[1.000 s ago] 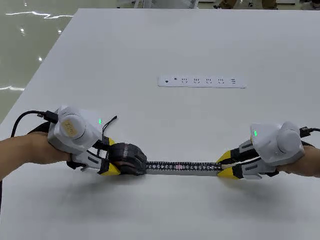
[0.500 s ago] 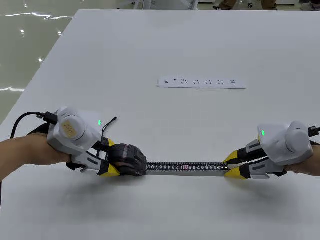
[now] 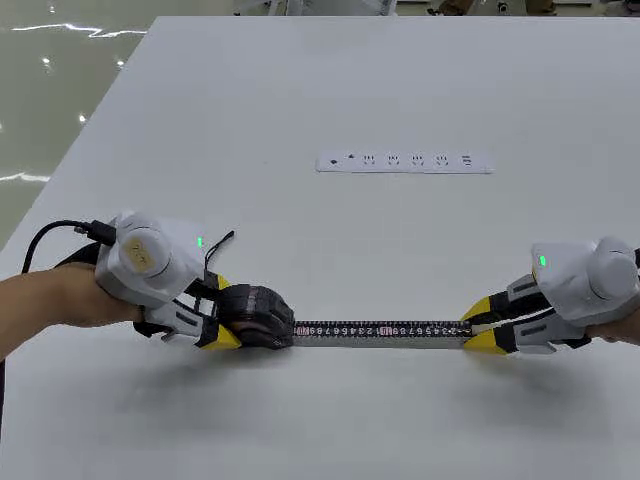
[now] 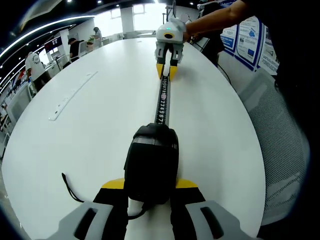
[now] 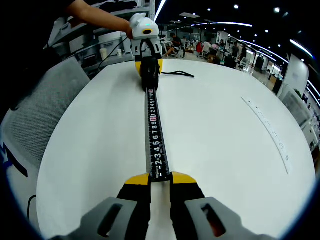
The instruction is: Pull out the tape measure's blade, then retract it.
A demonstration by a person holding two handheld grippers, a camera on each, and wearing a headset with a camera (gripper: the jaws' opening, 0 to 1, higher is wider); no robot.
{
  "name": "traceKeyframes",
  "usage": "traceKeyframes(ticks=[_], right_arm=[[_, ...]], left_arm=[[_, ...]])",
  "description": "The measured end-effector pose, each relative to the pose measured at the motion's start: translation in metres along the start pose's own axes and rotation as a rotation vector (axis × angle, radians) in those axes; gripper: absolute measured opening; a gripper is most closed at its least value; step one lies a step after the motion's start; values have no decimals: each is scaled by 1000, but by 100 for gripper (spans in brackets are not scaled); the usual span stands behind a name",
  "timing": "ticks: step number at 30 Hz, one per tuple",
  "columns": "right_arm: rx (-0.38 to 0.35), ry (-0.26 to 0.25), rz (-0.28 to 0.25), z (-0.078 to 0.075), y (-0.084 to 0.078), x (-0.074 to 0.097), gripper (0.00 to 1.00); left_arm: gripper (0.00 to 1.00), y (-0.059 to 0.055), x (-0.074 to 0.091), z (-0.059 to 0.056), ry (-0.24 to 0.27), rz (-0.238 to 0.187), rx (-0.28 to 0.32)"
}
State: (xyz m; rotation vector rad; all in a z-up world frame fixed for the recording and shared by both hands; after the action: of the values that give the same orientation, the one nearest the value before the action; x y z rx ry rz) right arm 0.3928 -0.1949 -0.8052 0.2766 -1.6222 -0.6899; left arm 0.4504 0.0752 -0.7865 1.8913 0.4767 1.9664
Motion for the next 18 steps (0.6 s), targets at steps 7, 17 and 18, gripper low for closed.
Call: traceKeyframes(ticks=[7, 17, 18], right_arm=[[-9, -6, 10, -1, -7, 6, 12], [-6, -9, 29, -1, -12, 8, 12], [-8, -6, 32, 0, -12, 8, 12]], left_arm=[[29, 1, 0, -1, -1, 1, 0], [30, 2, 0, -2, -3, 14, -12], [30, 2, -1, -2, -5, 19, -15]])
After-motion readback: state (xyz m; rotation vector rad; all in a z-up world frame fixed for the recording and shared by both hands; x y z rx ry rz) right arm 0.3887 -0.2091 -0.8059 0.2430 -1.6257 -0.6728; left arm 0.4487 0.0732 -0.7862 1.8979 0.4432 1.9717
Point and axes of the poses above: the centre of the closed fingertips' face, and the gripper's own axes: x roughly backward along the fingers, z roughly to its left, y roughly out of its top, the point moved 2 cm from there along x, roughly backward along the fingers, and after that the axes turned 7 degrees about z, right-handed, at the moved point
